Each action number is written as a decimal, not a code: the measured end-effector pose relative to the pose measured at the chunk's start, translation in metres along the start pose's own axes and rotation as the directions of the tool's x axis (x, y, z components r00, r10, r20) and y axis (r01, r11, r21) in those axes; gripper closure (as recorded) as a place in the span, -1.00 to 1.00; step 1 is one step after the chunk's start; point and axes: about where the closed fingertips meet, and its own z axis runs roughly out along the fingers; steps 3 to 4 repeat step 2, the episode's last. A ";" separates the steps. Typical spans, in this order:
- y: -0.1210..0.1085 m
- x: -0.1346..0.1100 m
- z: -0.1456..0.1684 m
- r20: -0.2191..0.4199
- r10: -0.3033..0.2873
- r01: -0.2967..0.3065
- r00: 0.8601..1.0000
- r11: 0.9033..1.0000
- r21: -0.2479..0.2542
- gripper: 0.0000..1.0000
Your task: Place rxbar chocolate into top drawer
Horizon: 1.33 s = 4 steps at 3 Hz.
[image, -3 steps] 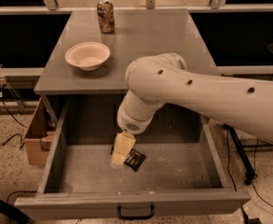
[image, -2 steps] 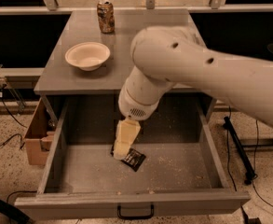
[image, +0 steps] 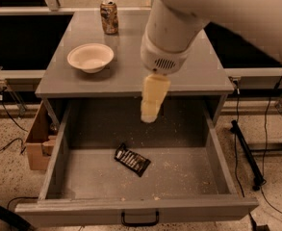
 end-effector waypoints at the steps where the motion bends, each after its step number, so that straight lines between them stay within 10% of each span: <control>1: -0.037 0.038 -0.042 -0.119 0.059 -0.046 0.991 0.993 0.110 -1.00; 2: -0.051 0.078 -0.071 -0.203 0.169 -0.131 0.964 0.974 0.187 -1.00; 4: -0.051 0.078 -0.071 -0.203 0.169 -0.131 0.964 0.974 0.187 -1.00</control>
Offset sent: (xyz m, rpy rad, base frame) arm 0.0215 -0.1545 0.0901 -0.2352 -0.1452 -0.4295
